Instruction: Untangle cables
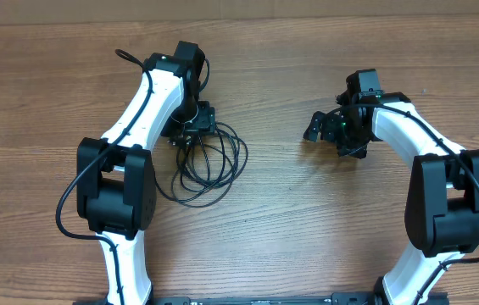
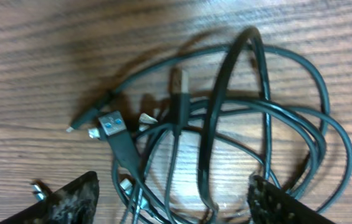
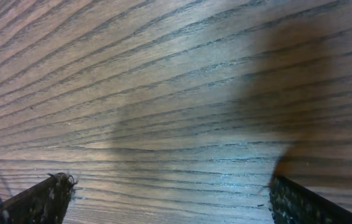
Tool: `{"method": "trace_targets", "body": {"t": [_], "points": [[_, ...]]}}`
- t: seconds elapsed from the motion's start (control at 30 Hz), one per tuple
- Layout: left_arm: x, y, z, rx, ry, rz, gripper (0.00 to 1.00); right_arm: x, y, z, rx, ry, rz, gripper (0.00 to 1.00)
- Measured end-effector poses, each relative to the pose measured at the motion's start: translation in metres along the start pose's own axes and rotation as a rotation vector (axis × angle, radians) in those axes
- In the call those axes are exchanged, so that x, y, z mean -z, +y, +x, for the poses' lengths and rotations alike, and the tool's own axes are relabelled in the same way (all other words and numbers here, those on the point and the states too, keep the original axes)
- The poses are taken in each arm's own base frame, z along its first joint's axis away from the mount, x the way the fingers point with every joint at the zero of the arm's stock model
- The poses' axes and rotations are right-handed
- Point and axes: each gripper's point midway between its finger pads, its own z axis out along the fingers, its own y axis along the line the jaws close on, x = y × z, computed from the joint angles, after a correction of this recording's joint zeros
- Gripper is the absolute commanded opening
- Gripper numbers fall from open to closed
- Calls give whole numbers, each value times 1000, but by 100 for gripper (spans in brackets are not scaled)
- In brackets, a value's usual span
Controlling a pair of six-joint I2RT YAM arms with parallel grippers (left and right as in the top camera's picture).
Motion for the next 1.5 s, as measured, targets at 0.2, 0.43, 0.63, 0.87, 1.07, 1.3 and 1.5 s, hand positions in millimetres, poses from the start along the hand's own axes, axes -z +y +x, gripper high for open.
{"method": "trace_targets", "body": {"t": [0.2, 0.43, 0.63, 0.87, 1.07, 1.3, 1.5], "points": [[-4, 4, -2, 0, -12, -22, 81, 0, 0, 0, 0, 0, 0, 100], [-6, 5, -6, 0, -33, -31, 86, 0, 0, 0, 0, 0, 0, 100], [-5, 3, -16, 0, -72, -24, 88, 0, 0, 0, 0, 1, 0, 100], [-5, 5, -21, 1, -95, -38, 92, 0, 0, 0, 0, 0, 0, 100], [-4, 9, -21, 2, -96, -59, 93, 0, 0, 0, 0, 0, 0, 100], [14, 12, -31, 14, -123, -61, 94, 0, 0, 0, 0, 0, 0, 100], [23, 24, -41, 32, -160, -98, 100, 0, 0, 0, 0, 0, 0, 100]]}}
